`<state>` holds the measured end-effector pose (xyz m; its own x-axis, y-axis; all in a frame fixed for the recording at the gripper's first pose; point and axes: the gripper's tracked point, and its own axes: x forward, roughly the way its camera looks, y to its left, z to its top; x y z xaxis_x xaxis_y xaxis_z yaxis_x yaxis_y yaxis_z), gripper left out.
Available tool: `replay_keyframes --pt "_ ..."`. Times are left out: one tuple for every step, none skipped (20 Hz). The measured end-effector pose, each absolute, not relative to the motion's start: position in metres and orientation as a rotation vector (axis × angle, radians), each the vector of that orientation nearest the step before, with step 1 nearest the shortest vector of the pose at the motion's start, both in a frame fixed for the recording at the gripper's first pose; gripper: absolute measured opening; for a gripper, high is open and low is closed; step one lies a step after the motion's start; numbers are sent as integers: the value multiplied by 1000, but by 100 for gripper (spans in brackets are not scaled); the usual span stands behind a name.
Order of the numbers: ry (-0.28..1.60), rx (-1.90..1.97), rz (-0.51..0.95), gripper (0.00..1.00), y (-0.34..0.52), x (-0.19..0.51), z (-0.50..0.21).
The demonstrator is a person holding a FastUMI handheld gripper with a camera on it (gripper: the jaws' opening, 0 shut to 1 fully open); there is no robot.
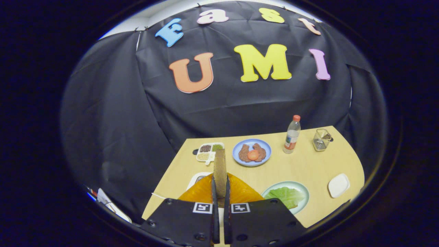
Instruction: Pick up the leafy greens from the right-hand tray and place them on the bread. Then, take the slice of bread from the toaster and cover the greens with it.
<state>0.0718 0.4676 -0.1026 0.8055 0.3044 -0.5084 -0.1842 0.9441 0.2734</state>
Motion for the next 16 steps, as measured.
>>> replay_keyframes --pt "575 224 250 5 452 73 -105" --pt "574 241 244 5 436 75 -107" --pt "579 257 241 5 426 78 -115" --pt "587 267 226 5 413 79 -123" --pt "598 274 210 5 400 81 -135" --pt "606 276 195 5 390 82 -147" --pt "623 281 187 5 382 82 -159" --pt "645 286 180 5 376 81 -174" --pt "664 297 174 5 370 81 -186" --pt "678 298 161 5 365 81 -197" --pt "686 299 153 5 359 82 -208" --pt "696 298 143 5 354 84 -218" --pt "706 297 135 5 351 85 -230" --pt "714 296 130 5 348 85 -241" --pt "725 295 126 5 346 86 -253" --pt "735 301 130 5 347 86 -263"
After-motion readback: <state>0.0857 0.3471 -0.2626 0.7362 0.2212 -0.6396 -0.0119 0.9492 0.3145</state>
